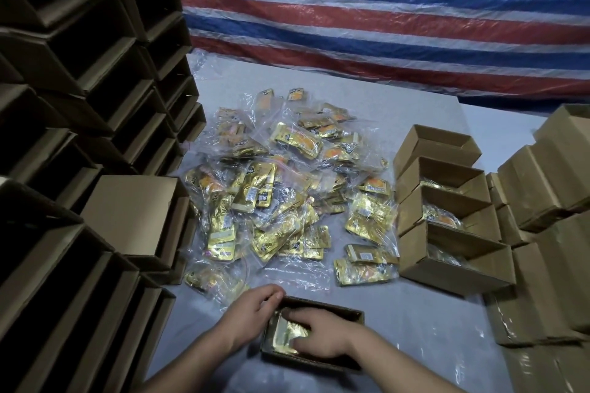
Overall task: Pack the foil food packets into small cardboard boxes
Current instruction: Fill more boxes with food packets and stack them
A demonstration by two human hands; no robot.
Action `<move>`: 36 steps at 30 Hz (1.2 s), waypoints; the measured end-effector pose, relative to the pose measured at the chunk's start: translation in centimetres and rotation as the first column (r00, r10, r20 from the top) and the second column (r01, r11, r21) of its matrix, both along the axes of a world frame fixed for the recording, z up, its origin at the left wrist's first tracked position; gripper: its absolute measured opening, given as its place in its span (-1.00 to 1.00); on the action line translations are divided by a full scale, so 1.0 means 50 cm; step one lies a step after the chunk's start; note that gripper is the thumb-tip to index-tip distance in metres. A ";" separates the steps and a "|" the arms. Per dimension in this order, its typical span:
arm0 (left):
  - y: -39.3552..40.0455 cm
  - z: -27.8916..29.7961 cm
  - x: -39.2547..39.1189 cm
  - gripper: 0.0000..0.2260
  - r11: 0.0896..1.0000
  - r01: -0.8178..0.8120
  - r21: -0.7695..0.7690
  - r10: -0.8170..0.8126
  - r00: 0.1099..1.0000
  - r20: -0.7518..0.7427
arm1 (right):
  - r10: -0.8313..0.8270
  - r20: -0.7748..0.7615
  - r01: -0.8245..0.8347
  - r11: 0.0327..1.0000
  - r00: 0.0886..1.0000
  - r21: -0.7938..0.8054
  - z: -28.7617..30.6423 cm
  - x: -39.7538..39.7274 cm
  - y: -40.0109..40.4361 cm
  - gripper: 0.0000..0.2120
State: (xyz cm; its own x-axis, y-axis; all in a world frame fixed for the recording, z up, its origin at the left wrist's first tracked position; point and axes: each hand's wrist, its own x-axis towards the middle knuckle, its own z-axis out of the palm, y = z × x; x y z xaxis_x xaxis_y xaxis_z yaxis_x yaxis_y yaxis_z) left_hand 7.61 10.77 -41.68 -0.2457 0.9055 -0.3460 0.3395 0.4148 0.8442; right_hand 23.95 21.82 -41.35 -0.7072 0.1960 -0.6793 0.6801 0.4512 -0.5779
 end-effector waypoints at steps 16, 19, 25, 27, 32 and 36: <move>0.011 -0.009 0.017 -0.86 0.996 -0.080 -0.042 0.080 0.997 -0.011 | -0.086 0.152 0.068 0.991 0.985 0.119 0.049 -0.004 -0.026 -0.58; 0.011 -0.014 0.024 -0.69 0.968 -0.168 -0.187 0.163 0.986 -0.040 | -0.179 -0.056 0.187 0.957 0.982 0.224 0.044 0.029 -0.023 -0.72; 0.026 -0.015 0.069 -0.43 0.927 -0.144 -0.345 0.166 0.986 0.033 | -0.373 -0.332 0.499 0.623 0.866 0.602 0.024 0.153 -0.005 -0.49; 0.044 -0.016 0.099 -0.45 0.929 -0.121 -0.350 0.156 0.985 0.072 | -0.580 -0.237 0.617 0.645 0.779 0.451 0.012 0.175 0.004 -0.29; 0.104 -0.020 0.162 -0.42 0.916 -0.068 -0.394 0.116 0.988 0.099 | -0.755 -0.200 0.763 0.535 0.625 0.363 0.001 0.230 0.030 -0.37; 0.155 -0.010 0.220 -0.47 0.919 -0.014 -0.394 0.064 0.991 0.116 | -0.777 -0.176 0.756 0.491 0.605 0.432 -0.001 0.291 0.056 -0.50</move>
State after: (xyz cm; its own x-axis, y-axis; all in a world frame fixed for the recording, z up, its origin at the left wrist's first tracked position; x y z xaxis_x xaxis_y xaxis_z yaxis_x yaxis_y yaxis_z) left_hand 18.62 18.50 -42.20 -0.2101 0.6816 -0.7009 0.2192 0.7315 0.6456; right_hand 38.50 24.62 -41.41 -0.1100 0.9136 -0.3913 0.8966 -0.0787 -0.4358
